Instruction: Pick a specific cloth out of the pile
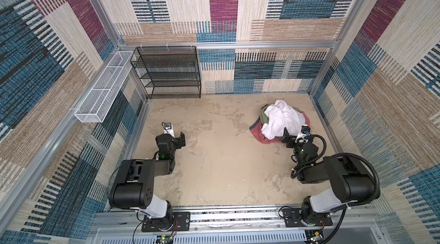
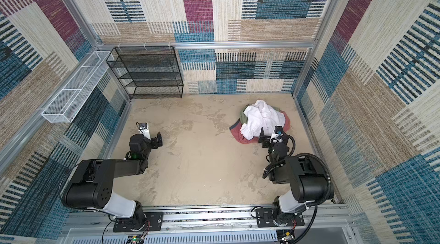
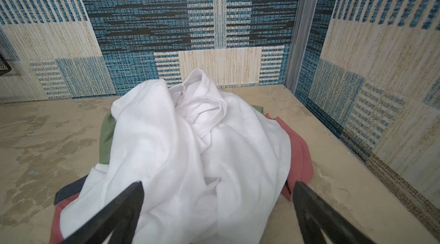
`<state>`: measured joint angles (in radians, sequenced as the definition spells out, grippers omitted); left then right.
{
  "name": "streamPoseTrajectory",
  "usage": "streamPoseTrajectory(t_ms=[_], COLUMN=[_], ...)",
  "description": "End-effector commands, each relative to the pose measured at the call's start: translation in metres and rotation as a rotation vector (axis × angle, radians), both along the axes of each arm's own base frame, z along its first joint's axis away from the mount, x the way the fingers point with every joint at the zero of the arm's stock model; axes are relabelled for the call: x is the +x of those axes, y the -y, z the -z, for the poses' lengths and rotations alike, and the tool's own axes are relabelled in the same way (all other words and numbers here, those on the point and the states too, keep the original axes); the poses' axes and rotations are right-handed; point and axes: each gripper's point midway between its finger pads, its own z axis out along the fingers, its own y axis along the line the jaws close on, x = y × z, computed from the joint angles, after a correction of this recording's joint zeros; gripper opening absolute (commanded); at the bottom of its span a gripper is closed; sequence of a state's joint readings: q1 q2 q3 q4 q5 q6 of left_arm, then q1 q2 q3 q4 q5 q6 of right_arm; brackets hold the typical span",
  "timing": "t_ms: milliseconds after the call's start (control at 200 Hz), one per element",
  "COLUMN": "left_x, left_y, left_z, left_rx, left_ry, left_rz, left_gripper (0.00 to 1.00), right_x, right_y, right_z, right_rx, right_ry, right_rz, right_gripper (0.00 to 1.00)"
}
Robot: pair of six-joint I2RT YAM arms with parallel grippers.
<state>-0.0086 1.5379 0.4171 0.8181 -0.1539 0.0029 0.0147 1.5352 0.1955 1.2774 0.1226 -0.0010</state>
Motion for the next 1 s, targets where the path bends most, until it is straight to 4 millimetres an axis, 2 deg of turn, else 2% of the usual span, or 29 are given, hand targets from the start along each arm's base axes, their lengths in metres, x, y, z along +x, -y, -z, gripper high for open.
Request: streamPoseTrajectory(t_ms=[0, 992], left_x=[0.0013, 0.0019], left_y=[-0.0014, -0.0013], left_z=[-0.0039, -0.0028], left_rx=[-0.006, -0.010], left_ry=[0.015, 0.010], left_rz=[-0.010, -0.007], left_gripper=[0.99, 1.00], right_x=[0.0014, 0.0013], right_y=[-0.0016, -0.0014], right_z=[-0.0088, -0.0081], right_rx=[-0.001, -0.001], right_ry=[0.034, 0.031], right_rz=[-0.007, -0.006], right_gripper=[1.00, 1.00])
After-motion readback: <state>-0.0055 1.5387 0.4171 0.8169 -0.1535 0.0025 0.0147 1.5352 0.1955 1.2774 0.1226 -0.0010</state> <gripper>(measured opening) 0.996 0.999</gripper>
